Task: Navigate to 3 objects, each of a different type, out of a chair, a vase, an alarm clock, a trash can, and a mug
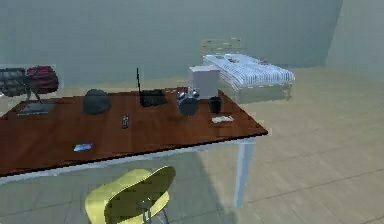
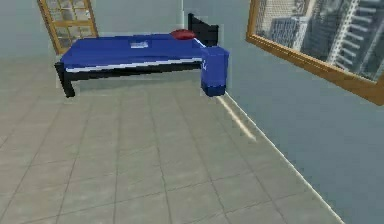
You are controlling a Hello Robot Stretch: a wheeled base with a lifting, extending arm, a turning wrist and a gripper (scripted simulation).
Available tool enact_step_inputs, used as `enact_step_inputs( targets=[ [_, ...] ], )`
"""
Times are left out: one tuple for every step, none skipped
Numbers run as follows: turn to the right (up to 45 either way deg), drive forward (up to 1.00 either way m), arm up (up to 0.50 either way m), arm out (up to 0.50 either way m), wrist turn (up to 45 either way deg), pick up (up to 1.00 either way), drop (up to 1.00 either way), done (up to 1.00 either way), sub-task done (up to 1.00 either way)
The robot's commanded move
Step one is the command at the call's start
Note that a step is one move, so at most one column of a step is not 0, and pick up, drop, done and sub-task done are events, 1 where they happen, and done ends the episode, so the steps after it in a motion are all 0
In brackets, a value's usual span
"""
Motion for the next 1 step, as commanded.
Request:
enact_step_inputs(
  targets=[
    [0.0, 0.0, 0.0, 0.0, 0.0, 0.0, 0.0, 1.0, 0.0]
  ],
)
